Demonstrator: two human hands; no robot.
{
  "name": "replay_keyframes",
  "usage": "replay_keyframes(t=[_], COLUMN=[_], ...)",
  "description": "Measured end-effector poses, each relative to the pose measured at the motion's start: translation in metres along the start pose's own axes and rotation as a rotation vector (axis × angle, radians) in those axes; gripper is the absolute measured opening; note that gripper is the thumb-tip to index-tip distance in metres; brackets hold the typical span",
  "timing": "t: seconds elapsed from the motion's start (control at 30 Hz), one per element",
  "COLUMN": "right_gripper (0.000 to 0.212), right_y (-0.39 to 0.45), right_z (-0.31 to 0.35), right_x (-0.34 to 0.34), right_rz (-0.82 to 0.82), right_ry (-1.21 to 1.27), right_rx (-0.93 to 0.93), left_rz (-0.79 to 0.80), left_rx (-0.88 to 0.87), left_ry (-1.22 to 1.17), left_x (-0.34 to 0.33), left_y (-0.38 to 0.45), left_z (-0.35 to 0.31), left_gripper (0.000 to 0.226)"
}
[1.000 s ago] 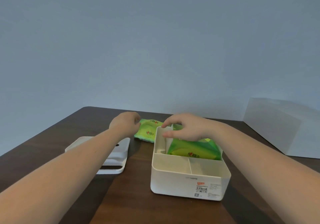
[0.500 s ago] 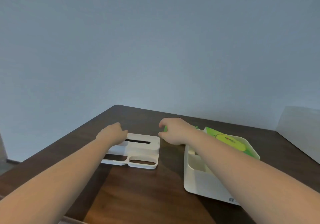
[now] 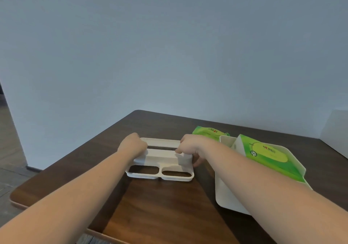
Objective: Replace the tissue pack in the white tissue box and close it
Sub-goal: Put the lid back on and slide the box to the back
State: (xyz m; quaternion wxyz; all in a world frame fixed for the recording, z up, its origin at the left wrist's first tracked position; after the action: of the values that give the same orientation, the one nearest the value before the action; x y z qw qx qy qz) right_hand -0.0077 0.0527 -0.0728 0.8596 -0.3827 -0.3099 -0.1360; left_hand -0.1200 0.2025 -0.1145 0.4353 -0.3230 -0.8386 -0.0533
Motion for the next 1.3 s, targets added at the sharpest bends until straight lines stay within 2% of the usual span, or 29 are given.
replay_keyframes(t=[0.23, 0.37, 0.4, 0.53, 0.63, 0.73, 0.9, 1.0, 1.13, 1.2, 1.3], right_gripper=[0.04, 0.038, 0.038, 0.038, 0.037, 0.024, 0.029, 0.039, 0.057, 0.066, 0.074], right_y=[-0.049, -0.086, -0.094, -0.117, -0.127, -0.136, -0.143, -0.141, -0.138, -0.136, -0.129], right_z=[-0.003, -0.017, -0.023, -0.057, -0.091, -0.124, -0.169, -0.183, -0.183, -0.184, -0.191], right_x=[0.046, 0.072, 0.077, 0.093, 0.102, 0.106, 0.106, 0.105, 0.104, 0.103, 0.101], right_rz=[-0.182, -0.279, -0.301, -0.388, -0.456, -0.44, -0.425, -0.406, -0.425, -0.436, -0.405], right_ry=[0.074, 0.202, 0.219, 0.157, 0.072, 0.04, 0.082, 0.108, 0.027, -0.038, 0.004], right_rx=[0.147, 0.214, 0.215, 0.136, 0.026, -0.074, -0.115, -0.1, -0.092, -0.115, -0.08], left_rz=[-0.087, -0.091, -0.087, -0.023, 0.034, 0.098, 0.162, 0.202, 0.216, 0.209, 0.214], left_rx=[-0.115, -0.197, -0.221, -0.296, -0.32, -0.33, -0.342, -0.326, -0.278, -0.266, -0.264], left_ry=[-0.059, -0.181, -0.205, -0.305, -0.392, -0.395, -0.279, -0.316, -0.379, -0.436, -0.485], left_x=[0.012, 0.015, 0.014, -0.006, -0.027, -0.044, -0.069, -0.085, -0.098, -0.102, -0.105], left_y=[-0.022, -0.038, -0.043, -0.063, -0.074, -0.085, -0.095, -0.095, -0.096, -0.095, -0.098], left_z=[-0.035, -0.067, -0.076, -0.113, -0.139, -0.162, -0.186, -0.19, -0.188, -0.188, -0.187], left_gripper=[0.04, 0.018, 0.018, 0.046, 0.05, 0.051, 0.045, 0.047, 0.019, 0.023, 0.03])
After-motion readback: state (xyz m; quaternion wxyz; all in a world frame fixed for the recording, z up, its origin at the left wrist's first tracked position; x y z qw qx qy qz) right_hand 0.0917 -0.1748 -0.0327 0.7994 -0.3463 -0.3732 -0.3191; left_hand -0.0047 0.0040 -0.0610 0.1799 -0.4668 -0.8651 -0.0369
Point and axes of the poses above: each hand's wrist, its own y-axis towards the middle knuckle, its own x-axis out of the back of the hand, z = x × y, the point moved 2 cm from there along y, towards the middle knuckle, and after that the axes turned 15 degrees about z, right-handed, at the moved point
